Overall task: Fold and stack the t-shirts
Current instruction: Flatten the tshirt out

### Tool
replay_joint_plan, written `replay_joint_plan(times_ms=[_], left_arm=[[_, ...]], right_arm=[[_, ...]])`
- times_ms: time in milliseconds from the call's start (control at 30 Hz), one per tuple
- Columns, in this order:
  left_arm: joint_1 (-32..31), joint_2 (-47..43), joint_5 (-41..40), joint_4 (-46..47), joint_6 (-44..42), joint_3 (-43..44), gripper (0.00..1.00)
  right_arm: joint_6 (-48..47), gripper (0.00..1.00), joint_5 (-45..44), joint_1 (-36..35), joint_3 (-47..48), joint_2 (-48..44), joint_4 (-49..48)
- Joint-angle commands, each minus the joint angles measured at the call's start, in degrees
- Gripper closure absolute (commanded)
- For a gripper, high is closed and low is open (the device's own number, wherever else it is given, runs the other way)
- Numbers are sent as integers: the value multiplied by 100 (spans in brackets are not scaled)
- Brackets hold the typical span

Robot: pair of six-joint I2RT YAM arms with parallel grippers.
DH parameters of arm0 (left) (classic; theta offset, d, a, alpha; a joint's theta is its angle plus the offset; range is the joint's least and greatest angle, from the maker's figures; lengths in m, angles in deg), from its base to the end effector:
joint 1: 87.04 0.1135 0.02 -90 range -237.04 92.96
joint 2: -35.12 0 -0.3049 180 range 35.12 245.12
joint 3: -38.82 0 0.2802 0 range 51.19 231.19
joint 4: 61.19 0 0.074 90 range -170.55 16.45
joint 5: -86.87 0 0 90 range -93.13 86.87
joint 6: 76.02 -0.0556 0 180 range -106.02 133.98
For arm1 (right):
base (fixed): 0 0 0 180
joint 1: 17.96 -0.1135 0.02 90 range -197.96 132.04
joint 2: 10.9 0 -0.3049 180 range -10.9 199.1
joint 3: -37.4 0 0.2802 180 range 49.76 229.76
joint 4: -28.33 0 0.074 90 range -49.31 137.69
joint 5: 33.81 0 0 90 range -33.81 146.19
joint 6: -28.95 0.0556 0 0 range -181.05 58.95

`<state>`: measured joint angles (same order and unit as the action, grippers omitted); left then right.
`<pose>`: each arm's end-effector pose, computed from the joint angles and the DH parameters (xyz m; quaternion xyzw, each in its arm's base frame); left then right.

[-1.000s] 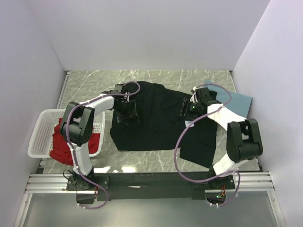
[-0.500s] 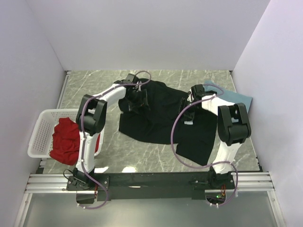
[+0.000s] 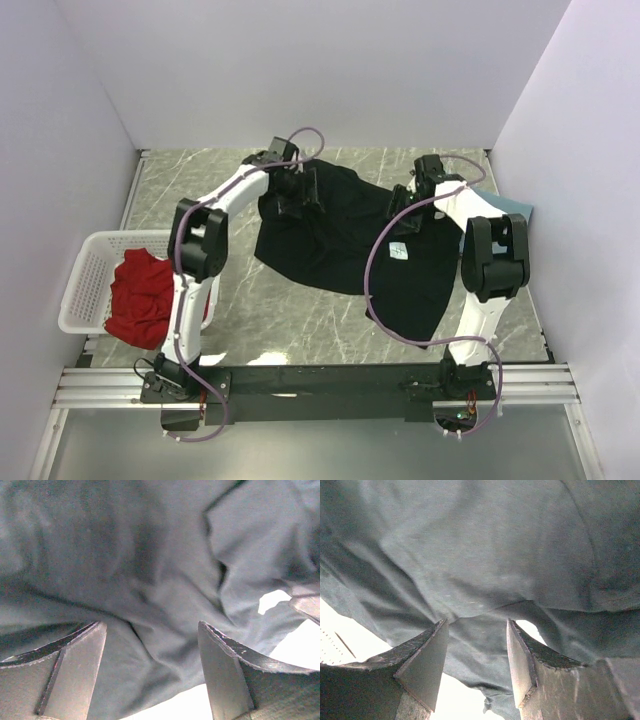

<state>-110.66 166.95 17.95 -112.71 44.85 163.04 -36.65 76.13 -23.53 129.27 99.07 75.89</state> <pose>0.5103 -0.2450 0.1955 -0.0113 0.9489 -0.2765 0.1519 0.4386 0.0618 0.1980 0.1215 0.9558 0.2172 0.1568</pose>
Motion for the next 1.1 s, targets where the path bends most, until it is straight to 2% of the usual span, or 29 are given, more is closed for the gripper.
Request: replay_joint_plan(times_ms=[0,167,233,333,367,433,567,867,1067], left_arm=[[-3,-1262,-86,163,216,-48,21],[-3,-2108,-630,-21,428,-917,20],[-3,-2389,-1207,-337,455,-1173,21],[67,-2653,-1781,-601,533,-1797,26],[85,-2706,-1852,-619,560,-2086,32],[112,-2855,-1993,-593,613,-2360,37],[138,-2961,-2476,-576,665,-2817,36],[463,-2751,-2829,-268,595,-3160,35],[700,-2671,-1863,619,341,-3644,35]], right_arm=[[-269,43,-113,-278,442,-414,329],[-296,43,-9,-682,365,-626,356],[-252,43,79,-814,198,-705,286],[-234,43,115,-929,22,-758,224],[-234,44,124,-946,-14,-775,215],[-234,44,150,-973,-110,-776,180],[-234,44,71,-1008,-391,-828,75],[-261,44,-34,-999,-1007,-855,-48],[-269,44,-78,-999,-1007,-899,-13]])
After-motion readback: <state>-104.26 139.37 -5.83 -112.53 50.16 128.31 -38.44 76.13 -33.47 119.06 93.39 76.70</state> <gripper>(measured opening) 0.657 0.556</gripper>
